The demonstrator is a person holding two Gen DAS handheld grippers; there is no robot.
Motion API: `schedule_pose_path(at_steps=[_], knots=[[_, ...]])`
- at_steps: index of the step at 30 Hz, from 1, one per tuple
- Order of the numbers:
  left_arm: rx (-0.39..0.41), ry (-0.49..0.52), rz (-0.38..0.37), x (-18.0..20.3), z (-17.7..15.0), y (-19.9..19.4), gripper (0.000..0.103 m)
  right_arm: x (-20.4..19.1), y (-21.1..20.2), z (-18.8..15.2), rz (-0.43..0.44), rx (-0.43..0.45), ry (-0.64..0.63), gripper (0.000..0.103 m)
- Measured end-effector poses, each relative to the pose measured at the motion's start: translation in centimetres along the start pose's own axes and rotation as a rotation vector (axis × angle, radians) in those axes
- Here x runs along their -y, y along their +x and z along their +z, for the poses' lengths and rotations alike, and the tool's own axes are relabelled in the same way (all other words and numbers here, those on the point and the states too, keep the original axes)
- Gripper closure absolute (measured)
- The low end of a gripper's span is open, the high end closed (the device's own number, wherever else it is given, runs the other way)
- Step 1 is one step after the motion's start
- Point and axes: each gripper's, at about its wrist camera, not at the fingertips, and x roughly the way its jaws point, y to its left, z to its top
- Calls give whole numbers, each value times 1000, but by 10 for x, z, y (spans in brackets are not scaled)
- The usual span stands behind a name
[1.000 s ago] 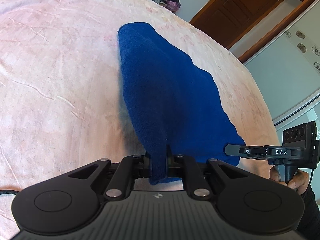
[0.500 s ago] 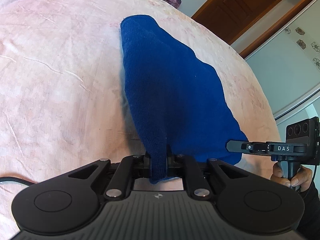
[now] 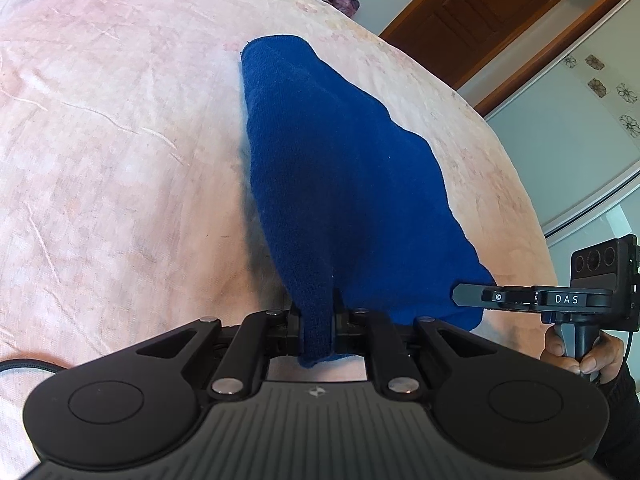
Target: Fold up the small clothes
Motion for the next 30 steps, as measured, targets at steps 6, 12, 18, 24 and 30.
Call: schedule_pose_path(at_steps=[6, 12, 18, 24, 30], knots=[[7, 12, 36, -2, -4, 13, 92, 2, 6, -4, -32, -5, 1, 87], [107, 26, 87, 1, -17, -3, 72, 10, 9, -13, -75, 32, 70, 70], [321, 204, 343, 34, -60, -28, 33, -33, -27, -47, -280, 214, -111, 40], [329, 283, 458, 49, -99, 4, 27, -55, -15, -112, -492, 288, -240, 9], [340, 318, 471, 45, -100, 10, 3, -61, 35, -133, -697, 348, -339, 0]])
